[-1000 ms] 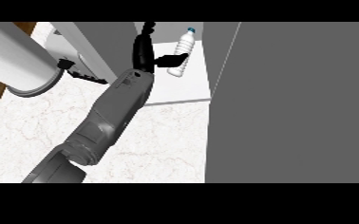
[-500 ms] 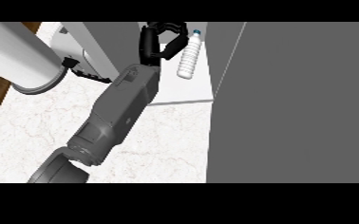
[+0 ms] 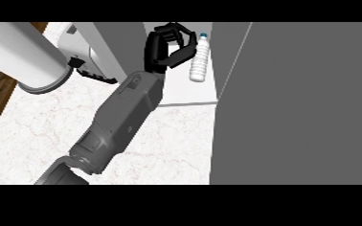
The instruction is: Pick up the bottled water, place it into the cabinet and close the cabinet
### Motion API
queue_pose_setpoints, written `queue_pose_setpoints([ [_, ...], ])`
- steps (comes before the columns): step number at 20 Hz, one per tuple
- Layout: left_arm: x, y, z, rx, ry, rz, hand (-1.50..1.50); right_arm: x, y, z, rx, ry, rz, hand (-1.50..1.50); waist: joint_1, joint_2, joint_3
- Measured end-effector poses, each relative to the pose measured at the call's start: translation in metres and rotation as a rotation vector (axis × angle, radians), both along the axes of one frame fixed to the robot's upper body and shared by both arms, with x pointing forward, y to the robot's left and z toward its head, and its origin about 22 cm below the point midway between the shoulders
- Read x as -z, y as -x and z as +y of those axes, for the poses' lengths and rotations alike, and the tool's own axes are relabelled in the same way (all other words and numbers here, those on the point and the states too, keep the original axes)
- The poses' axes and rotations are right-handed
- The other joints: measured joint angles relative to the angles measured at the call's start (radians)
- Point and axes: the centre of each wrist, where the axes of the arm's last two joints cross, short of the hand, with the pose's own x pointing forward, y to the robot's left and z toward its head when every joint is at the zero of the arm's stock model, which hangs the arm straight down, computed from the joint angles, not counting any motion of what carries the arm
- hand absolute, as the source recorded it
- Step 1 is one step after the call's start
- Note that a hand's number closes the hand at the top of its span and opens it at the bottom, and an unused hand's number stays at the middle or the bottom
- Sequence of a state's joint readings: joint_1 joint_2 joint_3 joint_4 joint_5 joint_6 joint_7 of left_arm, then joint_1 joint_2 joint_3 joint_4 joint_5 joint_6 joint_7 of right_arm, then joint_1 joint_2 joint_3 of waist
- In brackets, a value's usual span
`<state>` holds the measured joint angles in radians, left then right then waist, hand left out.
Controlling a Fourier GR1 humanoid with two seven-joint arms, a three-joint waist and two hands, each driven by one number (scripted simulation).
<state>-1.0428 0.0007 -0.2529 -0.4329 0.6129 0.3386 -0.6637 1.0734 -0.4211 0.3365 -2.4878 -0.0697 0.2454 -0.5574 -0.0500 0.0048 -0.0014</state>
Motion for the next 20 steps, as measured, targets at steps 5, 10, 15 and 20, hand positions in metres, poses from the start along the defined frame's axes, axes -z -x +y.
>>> queue_pose_setpoints([
  [5,0.012,0.021,-0.008,0.172,0.102,0.041,-1.50,-0.001,0.001,0.004,-0.001,-0.012,0.015,-1.50,0.009,-0.008,-0.001],
  [10,0.041,0.062,-0.014,0.316,0.185,0.099,-1.50,-0.001,0.005,0.012,0.024,-0.044,0.034,-1.50,0.037,-0.017,-0.001],
  [15,0.065,0.109,-0.006,0.352,0.215,0.132,-1.50,0.000,0.009,0.016,0.052,-0.054,0.050,-1.50,0.064,-0.022,-0.001],
  [20,0.081,0.153,0.028,0.295,0.233,0.151,-1.50,0.000,0.009,0.018,0.068,-0.054,0.042,-1.50,0.080,-0.023,-0.001],
])
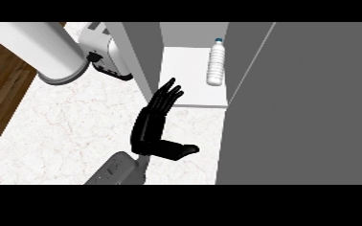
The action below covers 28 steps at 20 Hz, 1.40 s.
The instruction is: Pick up the bottled water, place it into the cabinet and close the cabinet
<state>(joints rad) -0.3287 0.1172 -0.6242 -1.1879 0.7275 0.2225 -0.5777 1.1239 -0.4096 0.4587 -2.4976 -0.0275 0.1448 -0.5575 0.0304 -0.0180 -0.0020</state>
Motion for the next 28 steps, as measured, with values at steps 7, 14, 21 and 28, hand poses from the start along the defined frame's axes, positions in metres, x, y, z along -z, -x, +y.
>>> queue_pose_setpoints([
  [7,0.007,0.052,0.065,-0.040,0.007,-0.004,-1.50,-0.001,-0.001,-0.005,-0.210,0.059,0.030,1.50,0.015,0.000,-0.002],
  [14,0.002,0.087,0.123,-0.036,-0.014,-0.046,-1.50,-0.005,-0.014,-0.009,-0.391,0.139,-0.017,1.50,0.034,0.000,-0.005],
  [21,-0.009,0.112,0.179,-0.054,-0.026,-0.077,-1.50,-0.008,-0.022,0.005,-0.434,0.139,-0.017,1.50,0.041,0.009,-0.008],
  [28,-0.024,0.129,0.218,-0.017,-0.033,-0.101,-1.50,-0.013,-0.038,0.018,-0.490,0.175,-0.027,1.50,0.071,0.025,-0.008],
])
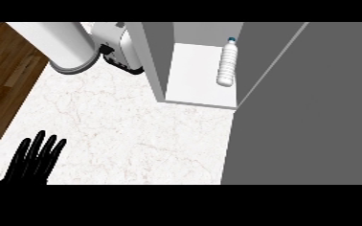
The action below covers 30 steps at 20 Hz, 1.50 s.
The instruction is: Pick up the bottled water, place it into the cabinet and close the cabinet
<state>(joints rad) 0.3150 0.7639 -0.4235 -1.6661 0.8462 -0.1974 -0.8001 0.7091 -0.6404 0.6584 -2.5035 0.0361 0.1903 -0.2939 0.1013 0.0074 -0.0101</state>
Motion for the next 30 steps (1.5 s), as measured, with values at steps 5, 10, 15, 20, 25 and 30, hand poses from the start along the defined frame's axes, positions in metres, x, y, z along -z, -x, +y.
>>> queue_pose_setpoints([
  [5,-0.005,0.004,0.018,0.025,-0.003,0.003,-1.50,-0.007,-0.019,0.005,-0.085,0.066,-0.078,1.50,0.026,0.007,-0.003],
  [10,-0.012,0.002,0.030,0.037,-0.013,-0.003,-1.50,-0.016,-0.036,0.011,-0.136,0.115,-0.154,1.50,0.051,0.013,-0.007],
  [15,-0.018,-0.001,0.039,0.040,-0.035,-0.007,-1.50,-0.021,-0.044,0.019,-0.177,0.138,-0.170,1.50,0.066,0.018,-0.008],
  [20,-0.025,-0.004,0.045,0.049,-0.040,-0.012,-1.50,-0.022,-0.048,0.025,-0.202,0.141,-0.154,1.50,0.076,0.025,-0.009],
  [25,-0.032,-0.008,0.050,0.056,-0.045,-0.021,-1.50,-0.019,-0.054,0.030,-0.196,0.117,-0.105,1.50,0.085,0.032,-0.010],
  [30,-0.037,-0.013,0.053,0.061,-0.047,-0.031,-1.50,-0.012,-0.064,0.040,-0.212,0.061,-0.010,1.50,0.092,0.039,-0.009],
])
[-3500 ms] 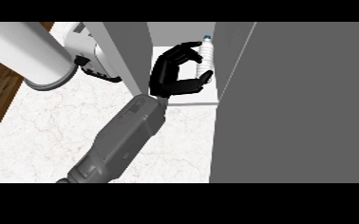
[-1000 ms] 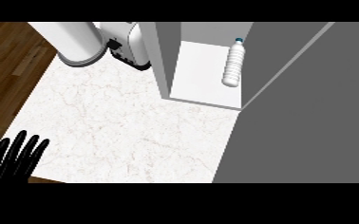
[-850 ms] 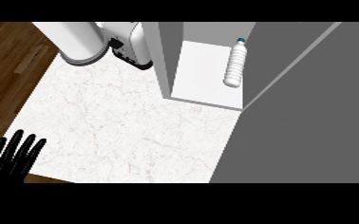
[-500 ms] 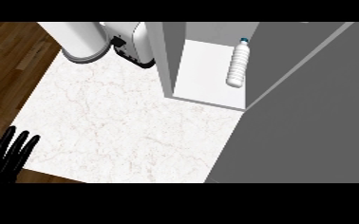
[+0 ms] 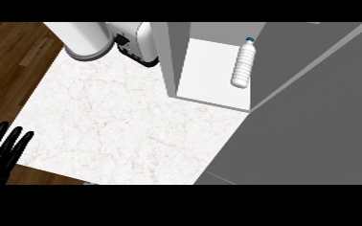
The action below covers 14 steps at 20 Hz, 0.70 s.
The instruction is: Pick up the bottled water, place it into the cabinet and close the cabinet
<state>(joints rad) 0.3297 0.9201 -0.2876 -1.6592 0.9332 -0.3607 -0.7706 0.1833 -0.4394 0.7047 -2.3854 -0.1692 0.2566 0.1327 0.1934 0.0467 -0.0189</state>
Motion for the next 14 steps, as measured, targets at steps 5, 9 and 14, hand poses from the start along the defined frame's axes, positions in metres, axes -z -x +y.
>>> queue_pose_setpoints([
  [5,-0.005,-0.004,0.006,-0.005,-0.004,-0.010,-1.50,0.010,-0.019,0.010,-0.046,-0.035,0.105,1.50,0.006,0.005,0.005],
  [9,-0.003,-0.002,0.006,-0.010,0.005,0.000,-1.50,0.018,-0.049,0.011,-0.026,-0.043,0.165,1.50,-0.001,0.002,0.008],
  [14,-0.002,0.001,0.012,-0.027,0.002,0.015,-1.50,0.021,-0.104,0.019,0.162,-0.069,0.205,1.50,-0.019,-0.009,0.010],
])
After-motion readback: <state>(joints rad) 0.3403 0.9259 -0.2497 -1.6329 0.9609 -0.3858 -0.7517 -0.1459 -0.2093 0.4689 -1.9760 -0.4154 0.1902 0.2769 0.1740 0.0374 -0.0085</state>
